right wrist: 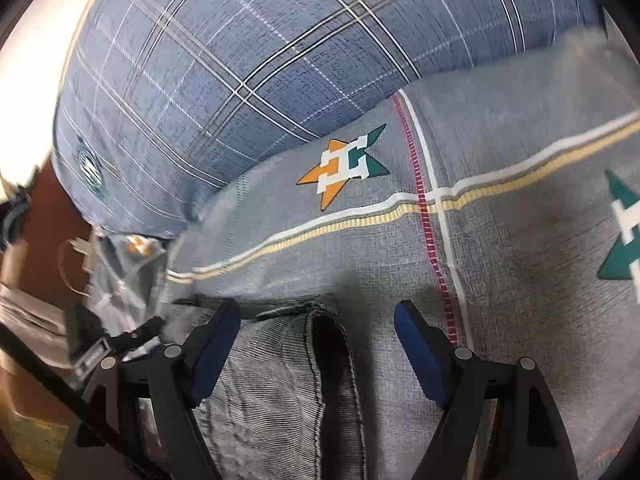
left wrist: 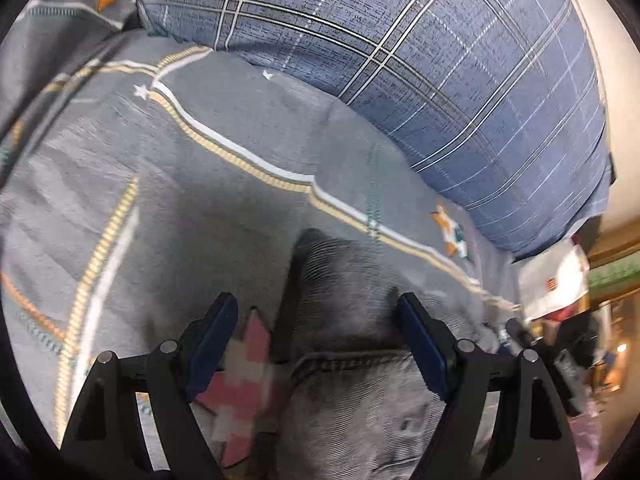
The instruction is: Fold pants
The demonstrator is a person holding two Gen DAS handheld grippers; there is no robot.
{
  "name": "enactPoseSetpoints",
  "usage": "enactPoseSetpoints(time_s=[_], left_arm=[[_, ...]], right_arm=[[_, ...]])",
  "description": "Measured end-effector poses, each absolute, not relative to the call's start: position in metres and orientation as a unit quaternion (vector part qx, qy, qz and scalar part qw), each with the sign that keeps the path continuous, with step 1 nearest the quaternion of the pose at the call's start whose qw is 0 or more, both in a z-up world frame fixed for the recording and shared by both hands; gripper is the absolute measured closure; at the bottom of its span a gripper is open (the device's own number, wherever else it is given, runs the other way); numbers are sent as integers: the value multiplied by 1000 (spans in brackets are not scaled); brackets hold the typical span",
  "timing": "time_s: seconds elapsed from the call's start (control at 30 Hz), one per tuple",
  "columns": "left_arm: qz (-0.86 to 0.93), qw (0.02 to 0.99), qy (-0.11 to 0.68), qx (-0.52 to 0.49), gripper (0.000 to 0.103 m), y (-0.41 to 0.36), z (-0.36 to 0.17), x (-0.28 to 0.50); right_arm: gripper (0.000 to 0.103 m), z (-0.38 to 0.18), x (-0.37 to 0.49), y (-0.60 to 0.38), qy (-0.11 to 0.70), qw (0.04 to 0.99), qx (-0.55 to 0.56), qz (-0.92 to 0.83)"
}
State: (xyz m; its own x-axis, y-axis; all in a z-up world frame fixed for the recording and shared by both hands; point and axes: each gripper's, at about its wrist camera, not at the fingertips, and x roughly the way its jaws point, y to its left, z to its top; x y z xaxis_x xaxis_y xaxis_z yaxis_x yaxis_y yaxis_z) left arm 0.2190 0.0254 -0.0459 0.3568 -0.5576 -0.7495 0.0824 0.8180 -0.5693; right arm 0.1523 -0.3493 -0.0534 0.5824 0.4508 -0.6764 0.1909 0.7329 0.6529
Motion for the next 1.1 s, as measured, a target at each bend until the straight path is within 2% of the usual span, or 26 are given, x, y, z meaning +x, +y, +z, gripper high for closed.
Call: enactPoseSetpoints(time_s=[0.17,0.33,0.4,0.5,0.67,0.73,0.93,1.03,1.1], left_arm=[[-228,788,524,-231,22,22,-38,211],[-232,767,553,-228,23,19,-52,208],[-238,756,561,-238,33,17,-60,206],[-248,763,552,-227,48,11,-56,202],[-244,768,548,-226,48,9,-60,202],[-244,770,546,-221,48,9,-60,202],[-236,787,538,-189,66,2,-51,193],[-235,803,525,-159,73,-4,-42,187],[-231,804,525,-156,78,-5,-44,189]], right_arm=[[19,-52,149,-342,447,794,386,146],[19,-72,155,-326,483,782,372,129],[19,-81,154,-322,479,769,397,144],[22,-74,154,-309,476,785,363,156],[27,-76,154,-302,479,793,343,155],[32,-77,155,-300,479,795,338,153],[54,-70,152,-296,474,806,320,151],[61,-61,149,-289,470,820,292,148],[62,-57,149,-287,468,825,281,146]])
